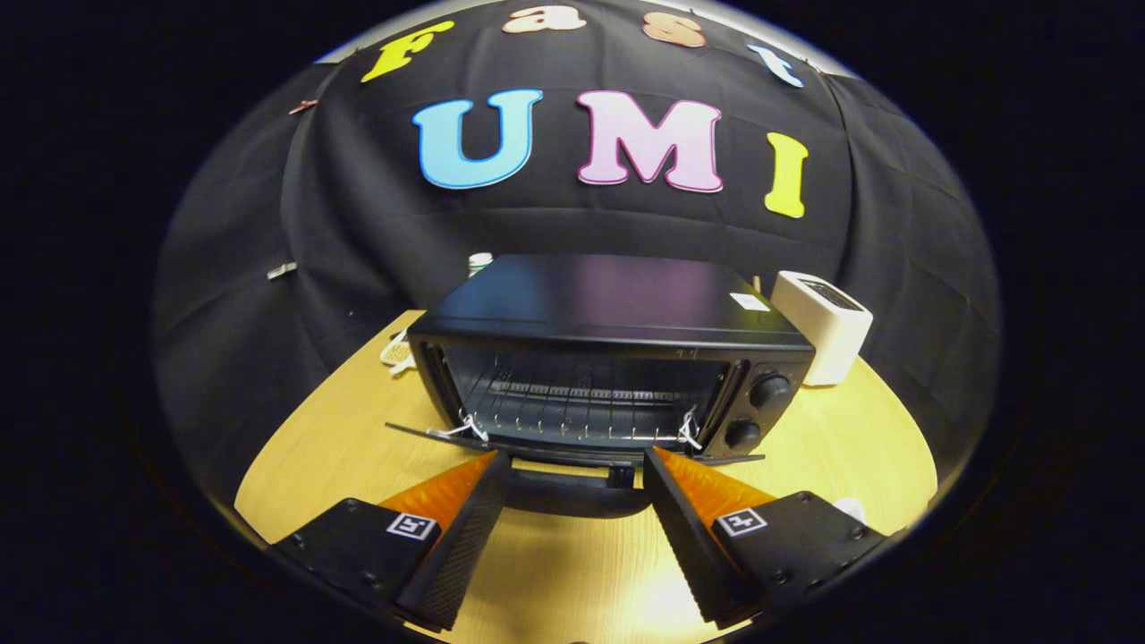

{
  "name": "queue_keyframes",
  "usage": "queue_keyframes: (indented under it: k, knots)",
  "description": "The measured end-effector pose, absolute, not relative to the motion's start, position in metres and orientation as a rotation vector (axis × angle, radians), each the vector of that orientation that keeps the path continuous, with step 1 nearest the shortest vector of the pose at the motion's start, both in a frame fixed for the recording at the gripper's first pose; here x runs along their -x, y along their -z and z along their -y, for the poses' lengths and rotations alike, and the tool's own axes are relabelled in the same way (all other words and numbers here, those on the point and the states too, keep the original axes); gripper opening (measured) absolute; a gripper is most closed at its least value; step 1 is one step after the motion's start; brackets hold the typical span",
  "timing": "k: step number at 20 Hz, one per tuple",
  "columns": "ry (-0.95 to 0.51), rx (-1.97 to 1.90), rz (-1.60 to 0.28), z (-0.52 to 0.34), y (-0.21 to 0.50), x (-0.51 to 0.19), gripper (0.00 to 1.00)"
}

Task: Open the toaster oven, put the food inside, and close the toaster oven door.

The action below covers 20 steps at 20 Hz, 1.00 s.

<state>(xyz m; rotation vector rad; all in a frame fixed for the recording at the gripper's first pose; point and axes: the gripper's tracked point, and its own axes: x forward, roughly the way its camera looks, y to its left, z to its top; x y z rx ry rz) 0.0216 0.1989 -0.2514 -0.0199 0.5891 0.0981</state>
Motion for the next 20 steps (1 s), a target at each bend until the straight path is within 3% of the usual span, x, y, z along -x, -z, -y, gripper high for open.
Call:
queue_keyframes:
  k: [3,10,20]
  knots:
    - [-0.123,0.037,-0.607,-0.197,0.265,-0.002,0.99]
    - [-0.100,-0.065,-0.882,-0.184,0.341,0.045,0.99]
    - [-0.225,-0.018,-0.796,-0.154,0.278,0.058,0.98]
